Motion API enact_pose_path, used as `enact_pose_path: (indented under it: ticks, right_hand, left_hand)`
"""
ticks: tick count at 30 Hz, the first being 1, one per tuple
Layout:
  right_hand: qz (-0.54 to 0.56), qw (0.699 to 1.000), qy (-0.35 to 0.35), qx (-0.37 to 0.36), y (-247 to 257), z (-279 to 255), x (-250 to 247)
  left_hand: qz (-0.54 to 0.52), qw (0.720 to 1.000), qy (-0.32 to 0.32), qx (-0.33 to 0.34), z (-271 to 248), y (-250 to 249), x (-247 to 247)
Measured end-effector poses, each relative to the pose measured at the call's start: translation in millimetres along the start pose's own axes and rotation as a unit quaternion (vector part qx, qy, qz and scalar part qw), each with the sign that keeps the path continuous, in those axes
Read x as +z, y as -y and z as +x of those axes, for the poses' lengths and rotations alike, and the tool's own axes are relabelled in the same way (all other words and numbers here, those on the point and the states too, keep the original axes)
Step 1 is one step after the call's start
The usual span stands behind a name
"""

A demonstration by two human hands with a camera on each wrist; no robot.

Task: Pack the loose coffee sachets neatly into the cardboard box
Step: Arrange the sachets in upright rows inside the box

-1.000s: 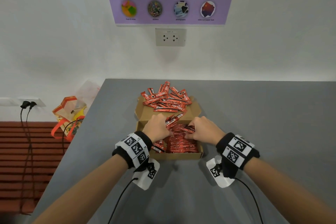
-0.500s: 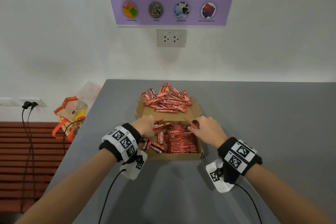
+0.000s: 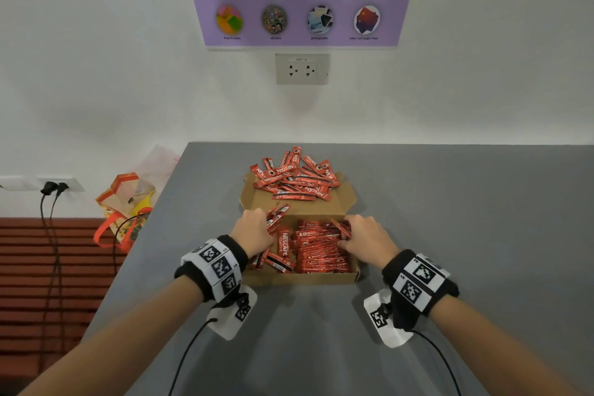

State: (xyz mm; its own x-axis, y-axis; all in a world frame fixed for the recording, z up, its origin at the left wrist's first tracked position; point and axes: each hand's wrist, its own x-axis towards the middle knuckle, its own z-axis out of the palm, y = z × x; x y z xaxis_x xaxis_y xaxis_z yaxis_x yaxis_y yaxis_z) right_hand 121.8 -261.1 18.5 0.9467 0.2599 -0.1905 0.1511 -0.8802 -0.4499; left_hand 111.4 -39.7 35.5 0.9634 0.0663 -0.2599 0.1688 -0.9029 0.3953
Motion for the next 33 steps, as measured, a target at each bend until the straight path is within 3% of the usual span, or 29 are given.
enact_pose_path:
  ticks: [8, 13, 21, 33]
  right_hand:
    - [0.008, 1.000, 0.003, 0.002, 0, -1, -1]
    - [0.011, 1.000, 0.003, 0.002, -1, -1, 1]
    - [0.006, 1.000, 0.001, -0.005, -2, -1, 1]
    - [-0.013, 1.000, -0.009, -0.002, -3, -2, 0]
  left_hand:
    - [0.013, 0.999, 0.004, -0.032, 8, -23, 11]
    - [0.092, 0.995, 0.002, -0.028, 9, -22, 13]
    - [0.080, 0.994, 0.018, -0.076, 10, -21, 15]
    - [0.112, 0.992, 0.009, -0.057, 16, -15, 21]
